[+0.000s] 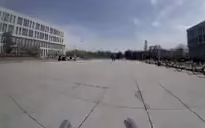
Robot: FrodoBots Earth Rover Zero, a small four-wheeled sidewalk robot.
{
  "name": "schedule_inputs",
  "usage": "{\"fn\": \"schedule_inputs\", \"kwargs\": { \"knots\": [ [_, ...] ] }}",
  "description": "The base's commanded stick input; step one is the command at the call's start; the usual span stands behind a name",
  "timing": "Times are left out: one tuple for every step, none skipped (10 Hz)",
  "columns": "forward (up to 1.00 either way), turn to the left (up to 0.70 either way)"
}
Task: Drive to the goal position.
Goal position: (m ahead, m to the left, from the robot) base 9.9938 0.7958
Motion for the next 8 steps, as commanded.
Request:
{"fn": "schedule_inputs", "kwargs": {
  "knots": [
    [0.85,0.0],
    [0.85,0.0],
    [0.85,0.0],
    [0.85,0.0],
    [0.85,-0.05],
    [0.85,-0.15],
    [0.85,-0.34],
    [0.85,-0.33]
  ]
}}
